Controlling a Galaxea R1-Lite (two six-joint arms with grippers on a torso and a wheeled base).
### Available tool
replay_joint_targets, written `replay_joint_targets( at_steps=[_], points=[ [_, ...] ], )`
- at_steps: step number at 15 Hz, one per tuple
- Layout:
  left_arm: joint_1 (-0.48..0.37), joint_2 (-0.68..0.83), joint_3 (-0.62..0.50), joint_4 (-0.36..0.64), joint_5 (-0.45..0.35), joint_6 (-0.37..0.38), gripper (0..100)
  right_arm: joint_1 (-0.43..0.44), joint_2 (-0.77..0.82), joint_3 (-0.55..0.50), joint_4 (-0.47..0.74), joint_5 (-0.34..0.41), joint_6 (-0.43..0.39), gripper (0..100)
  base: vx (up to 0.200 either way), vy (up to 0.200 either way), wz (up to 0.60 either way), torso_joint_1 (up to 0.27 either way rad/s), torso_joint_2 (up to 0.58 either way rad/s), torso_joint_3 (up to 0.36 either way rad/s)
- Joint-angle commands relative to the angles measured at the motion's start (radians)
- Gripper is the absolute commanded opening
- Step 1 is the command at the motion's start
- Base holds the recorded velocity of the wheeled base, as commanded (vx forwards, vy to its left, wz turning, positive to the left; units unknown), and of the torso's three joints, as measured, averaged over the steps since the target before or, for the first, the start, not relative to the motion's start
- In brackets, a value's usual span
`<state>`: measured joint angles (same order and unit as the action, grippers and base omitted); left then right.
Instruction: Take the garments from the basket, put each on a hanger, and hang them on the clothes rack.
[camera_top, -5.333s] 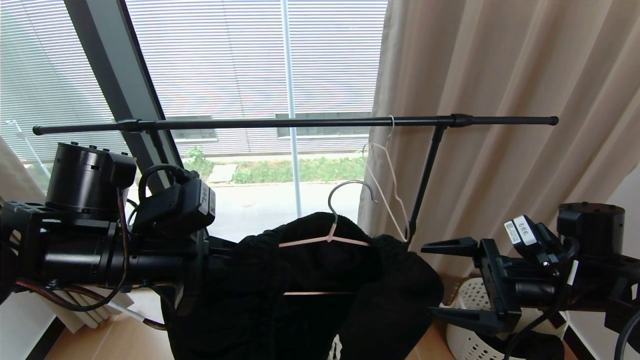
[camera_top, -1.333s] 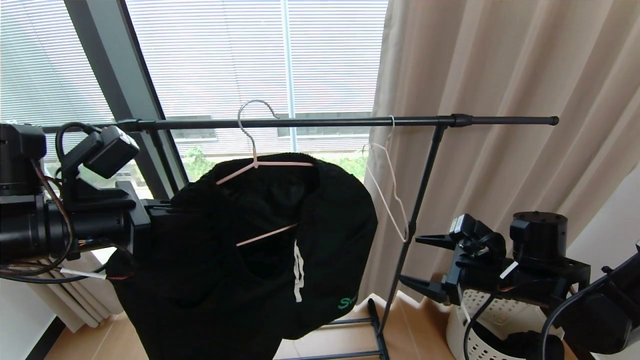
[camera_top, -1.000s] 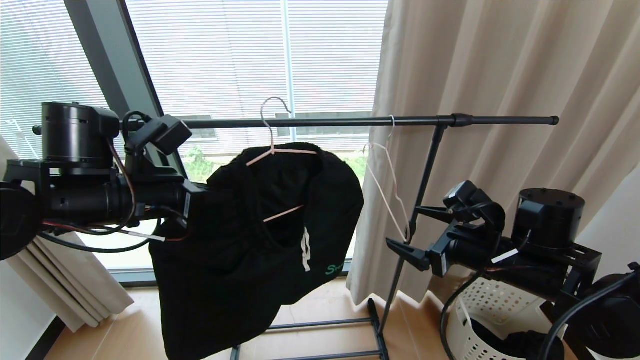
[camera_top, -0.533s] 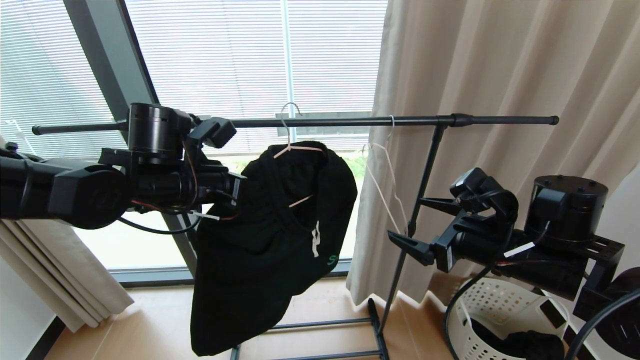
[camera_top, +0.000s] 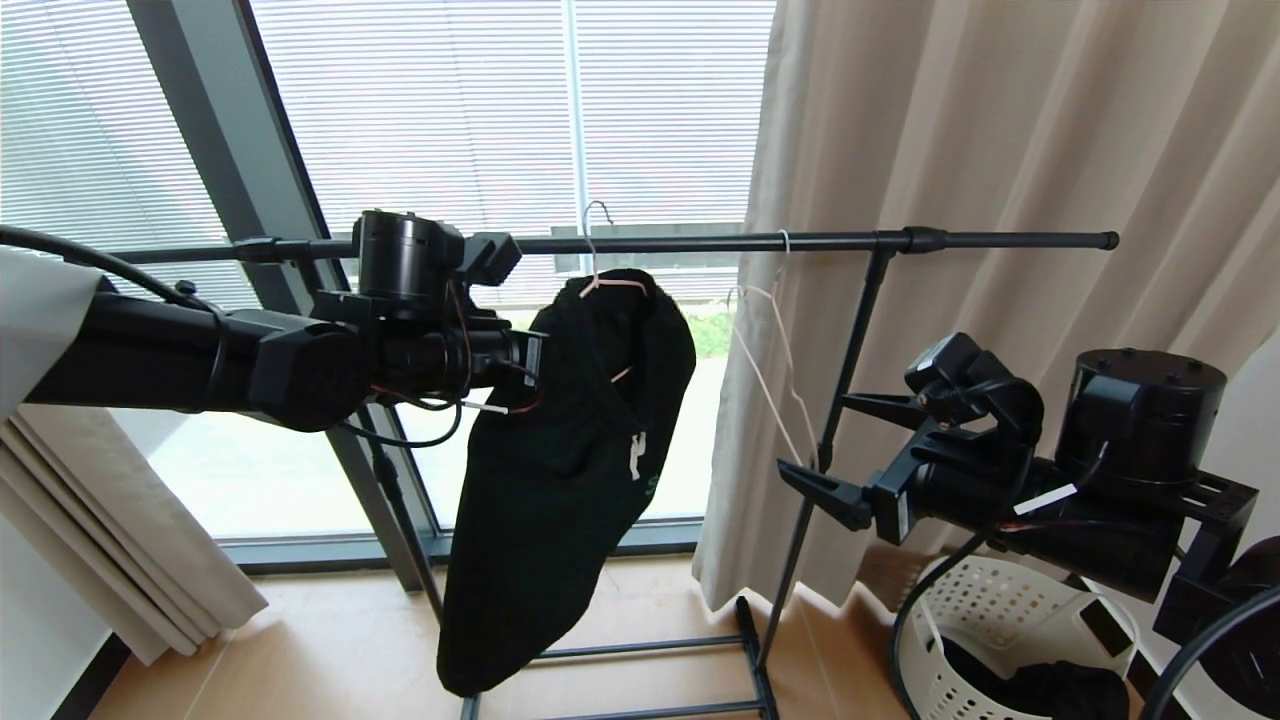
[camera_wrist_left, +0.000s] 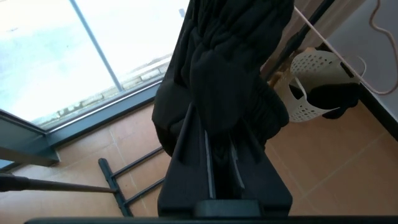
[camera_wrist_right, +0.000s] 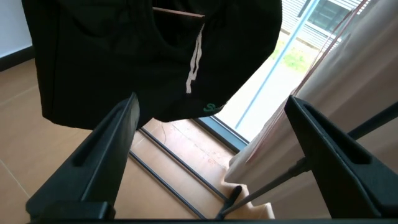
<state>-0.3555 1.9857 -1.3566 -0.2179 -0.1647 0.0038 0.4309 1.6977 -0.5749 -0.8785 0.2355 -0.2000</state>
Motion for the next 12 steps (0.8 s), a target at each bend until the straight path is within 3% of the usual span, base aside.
replay_joint_targets(
  at_steps=[1,5,12],
  points=[
    [-0.010,0.030,-0.018,-0.021,-0.001,-0.001,0,0.000,0.004,0.000,0.000,0.001,-0.001,100,0.000,0.000,0.00,0.000,0.00,0.000],
    [-0.011,0.074,-0.041,-0.077,0.001,-0.002,0,0.000,0.007,0.001,0.000,0.001,-0.001,100,0.000,0.000,0.00,0.000,0.00,0.000],
    [-0.020,0.168,-0.127,-0.081,0.039,-0.030,0,0.000,0.011,0.001,0.000,0.001,-0.001,100,0.000,0.000,0.00,0.000,0.00,0.000]
  ],
)
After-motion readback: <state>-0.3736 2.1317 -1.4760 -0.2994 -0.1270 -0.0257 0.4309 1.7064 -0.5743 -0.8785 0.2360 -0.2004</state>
